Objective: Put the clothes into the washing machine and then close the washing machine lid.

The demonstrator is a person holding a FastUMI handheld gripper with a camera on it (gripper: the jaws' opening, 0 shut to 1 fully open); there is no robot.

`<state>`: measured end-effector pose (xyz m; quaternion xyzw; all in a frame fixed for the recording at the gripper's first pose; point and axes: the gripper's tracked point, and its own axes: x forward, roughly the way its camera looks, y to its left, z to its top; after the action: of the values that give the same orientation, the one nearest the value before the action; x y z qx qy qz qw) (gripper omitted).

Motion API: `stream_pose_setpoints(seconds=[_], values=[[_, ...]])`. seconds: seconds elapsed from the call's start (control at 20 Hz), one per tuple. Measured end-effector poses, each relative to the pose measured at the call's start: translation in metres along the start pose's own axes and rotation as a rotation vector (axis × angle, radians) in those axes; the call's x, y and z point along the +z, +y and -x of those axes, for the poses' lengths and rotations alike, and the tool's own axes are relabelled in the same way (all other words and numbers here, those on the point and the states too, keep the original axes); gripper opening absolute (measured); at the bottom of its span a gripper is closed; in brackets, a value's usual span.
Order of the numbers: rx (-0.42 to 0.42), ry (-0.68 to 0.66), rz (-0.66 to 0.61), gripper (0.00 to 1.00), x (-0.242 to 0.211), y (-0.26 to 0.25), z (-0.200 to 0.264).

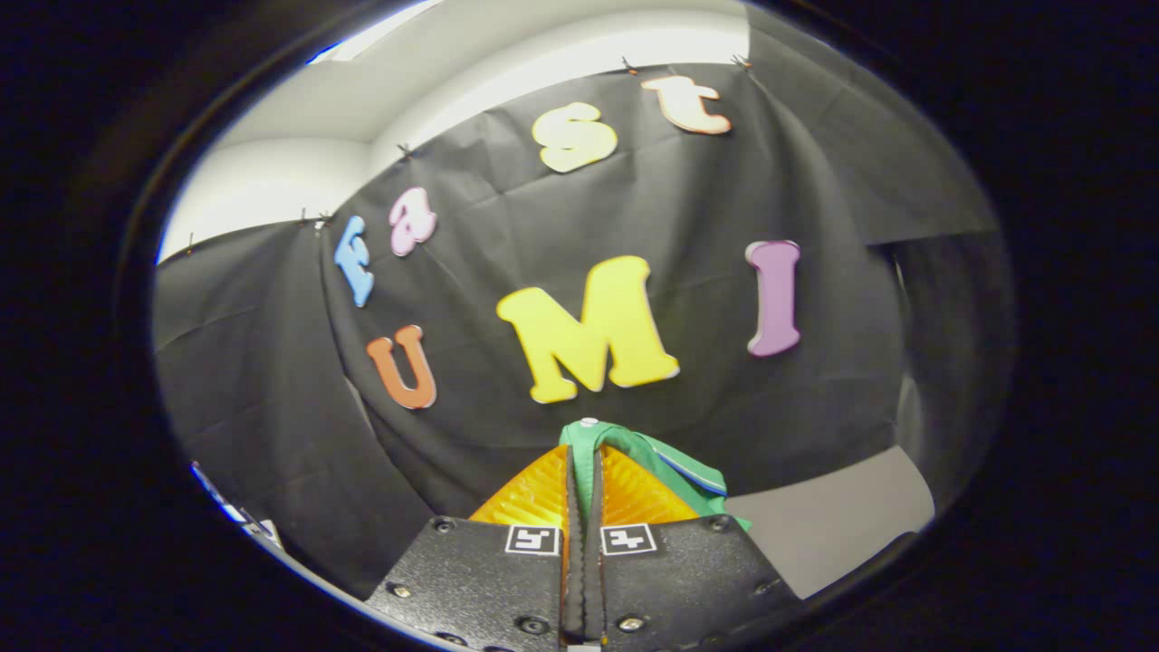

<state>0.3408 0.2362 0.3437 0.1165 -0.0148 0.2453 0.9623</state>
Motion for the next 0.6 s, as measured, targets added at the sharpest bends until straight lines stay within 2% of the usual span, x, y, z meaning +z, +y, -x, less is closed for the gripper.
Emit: stream_pose_setpoints(seconds=[0.15, 0.3, 0.6], values=[[0.057, -0.005, 0.040, 0.04, -0.001, 0.042, -0.012], [0.107, 0.020, 0.022, 0.04, -0.017, 0.078, -0.030], [0.141, 0.131, 0.008, 0.04, -0.089, 0.111, -0.080]])
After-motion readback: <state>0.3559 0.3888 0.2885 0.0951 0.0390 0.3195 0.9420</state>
